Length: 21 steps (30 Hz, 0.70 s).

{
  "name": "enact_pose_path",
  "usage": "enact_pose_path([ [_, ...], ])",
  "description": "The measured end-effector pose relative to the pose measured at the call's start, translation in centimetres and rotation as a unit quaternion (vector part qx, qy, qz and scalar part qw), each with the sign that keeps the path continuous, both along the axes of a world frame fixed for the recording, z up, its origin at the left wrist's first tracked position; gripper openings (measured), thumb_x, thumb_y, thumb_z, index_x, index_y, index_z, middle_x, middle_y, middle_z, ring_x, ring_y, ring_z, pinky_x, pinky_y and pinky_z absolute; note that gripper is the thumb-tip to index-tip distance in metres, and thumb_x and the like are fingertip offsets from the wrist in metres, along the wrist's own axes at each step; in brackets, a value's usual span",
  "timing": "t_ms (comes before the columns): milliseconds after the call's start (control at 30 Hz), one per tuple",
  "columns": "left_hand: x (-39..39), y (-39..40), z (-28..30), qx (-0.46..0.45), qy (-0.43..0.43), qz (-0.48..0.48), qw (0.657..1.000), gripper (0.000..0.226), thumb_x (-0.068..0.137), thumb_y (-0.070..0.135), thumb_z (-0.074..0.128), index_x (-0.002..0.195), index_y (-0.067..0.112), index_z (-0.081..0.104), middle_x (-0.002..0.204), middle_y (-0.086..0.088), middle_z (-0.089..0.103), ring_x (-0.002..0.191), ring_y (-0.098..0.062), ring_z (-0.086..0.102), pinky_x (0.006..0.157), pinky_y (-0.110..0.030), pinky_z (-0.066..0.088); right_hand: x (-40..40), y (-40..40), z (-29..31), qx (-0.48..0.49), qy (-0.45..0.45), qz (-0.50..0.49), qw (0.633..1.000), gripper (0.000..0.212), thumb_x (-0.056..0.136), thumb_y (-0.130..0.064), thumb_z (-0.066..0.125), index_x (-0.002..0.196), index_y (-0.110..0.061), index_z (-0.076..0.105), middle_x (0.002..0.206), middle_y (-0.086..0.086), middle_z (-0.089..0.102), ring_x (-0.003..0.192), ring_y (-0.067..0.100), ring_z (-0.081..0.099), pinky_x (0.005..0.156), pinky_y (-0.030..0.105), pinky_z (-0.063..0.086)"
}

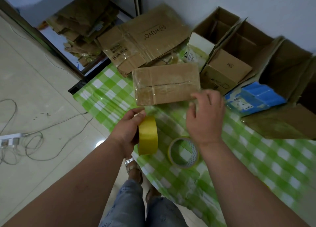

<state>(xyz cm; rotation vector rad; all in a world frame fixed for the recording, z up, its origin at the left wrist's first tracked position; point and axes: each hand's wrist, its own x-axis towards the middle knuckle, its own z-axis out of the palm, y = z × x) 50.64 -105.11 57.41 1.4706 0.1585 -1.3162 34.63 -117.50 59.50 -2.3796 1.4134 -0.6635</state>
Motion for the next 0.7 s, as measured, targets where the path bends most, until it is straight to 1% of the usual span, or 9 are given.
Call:
enact_pose_path([
  [67,-0.3,-0.3,0.1,0.000,-0.008,-0.004,1.000,0.024,0.092,0.029,0.067,0.116,0.031,0.064,0.093,-0.003,0.071,0.084,-0.025,0.068,0.085,-0.048,0.055,-1.9,0.1,-0.9,0.078,0.037,-0.069,0.994,0.022,0.085,-0.009,0.057,0.104,-0.010,0.066,0.106,0.012,0.060,0.103,0.034,0.054,0.087,0.043,0.037],
  [133,-0.4,-0.4,0.1,0.000,-0.012,-0.004,1.000,0.028,0.091,0.031,0.067,0.119,0.034,0.063,0.096,-0.003,0.069,0.087,-0.026,0.066,0.089,-0.049,0.054,-3.6,0.1,-2.0,0.163,0.126,-0.087,0.975,0.028,0.086,-0.010,0.055,0.112,-0.015,0.066,0.114,0.009,0.061,0.110,0.033,0.052,0.091,0.043,0.037],
  [233,-0.5,-0.3,0.1,0.001,-0.012,-0.001,1.000,0.027,0.091,0.032,0.068,0.117,0.036,0.064,0.093,-0.002,0.069,0.084,-0.024,0.065,0.082,-0.044,0.054,-5.3,0.2,-3.1,0.274,0.248,-0.066,0.927,0.042,0.085,-0.016,0.056,0.125,-0.025,0.060,0.128,0.005,0.054,0.120,0.029,0.046,0.099,0.042,0.034],
  [300,-0.6,-0.1,0.0,0.003,-0.009,0.004,1.000,0.025,0.091,0.031,0.068,0.115,0.032,0.065,0.093,-0.003,0.069,0.084,-0.025,0.064,0.078,-0.043,0.054,-5.8,0.2,-3.5,0.309,0.277,-0.057,0.908,0.044,0.083,-0.021,0.058,0.126,-0.029,0.060,0.129,0.003,0.052,0.121,0.027,0.047,0.101,0.043,0.033],
  [367,-0.7,0.2,0.1,0.004,-0.004,0.007,1.000,0.024,0.091,0.031,0.067,0.115,0.027,0.065,0.097,-0.006,0.067,0.085,-0.026,0.064,0.075,-0.041,0.054,-6.0,0.1,-3.8,0.310,0.280,-0.056,0.907,0.041,0.082,-0.022,0.059,0.121,-0.031,0.061,0.126,0.001,0.052,0.119,0.026,0.049,0.100,0.042,0.033],
  [433,-0.7,0.4,0.2,0.006,-0.001,0.006,1.000,0.025,0.091,0.031,0.067,0.114,0.022,0.066,0.098,-0.007,0.066,0.084,-0.026,0.064,0.071,-0.040,0.055,-6.3,-0.1,-4.0,0.296,0.297,-0.049,0.907,0.032,0.083,-0.027,0.062,0.114,-0.033,0.063,0.121,0.000,0.052,0.116,0.025,0.049,0.098,0.041,0.033],
  [533,-0.8,0.8,0.2,0.000,0.004,0.011,1.000,0.023,0.091,0.028,0.066,0.110,0.015,0.064,0.097,-0.007,0.064,0.085,-0.027,0.063,0.073,-0.041,0.054,-7.1,-0.1,-4.3,0.278,0.329,-0.032,0.902,0.022,0.087,-0.033,0.063,0.108,-0.030,0.060,0.118,0.001,0.051,0.115,0.025,0.048,0.096,0.040,0.032],
  [633,-1.0,1.2,0.3,-0.009,0.014,0.016,1.000,0.023,0.091,0.027,0.066,0.112,0.017,0.063,0.094,-0.007,0.062,0.080,-0.024,0.064,0.071,-0.038,0.054,-7.3,0.2,-4.5,0.250,0.329,-0.031,0.910,0.018,0.092,-0.022,0.054,0.109,-0.021,0.056,0.117,0.004,0.054,0.115,0.026,0.049,0.096,0.040,0.034],
  [700,-1.1,1.4,0.4,-0.014,0.020,0.019,1.000,0.024,0.091,0.027,0.066,0.112,0.017,0.064,0.093,-0.006,0.063,0.079,-0.023,0.065,0.067,-0.037,0.056,-6.9,0.4,-4.3,0.232,0.304,-0.032,0.923,0.013,0.094,-0.018,0.050,0.107,-0.017,0.052,0.108,0.004,0.058,0.109,0.028,0.054,0.091,0.039,0.036],
])
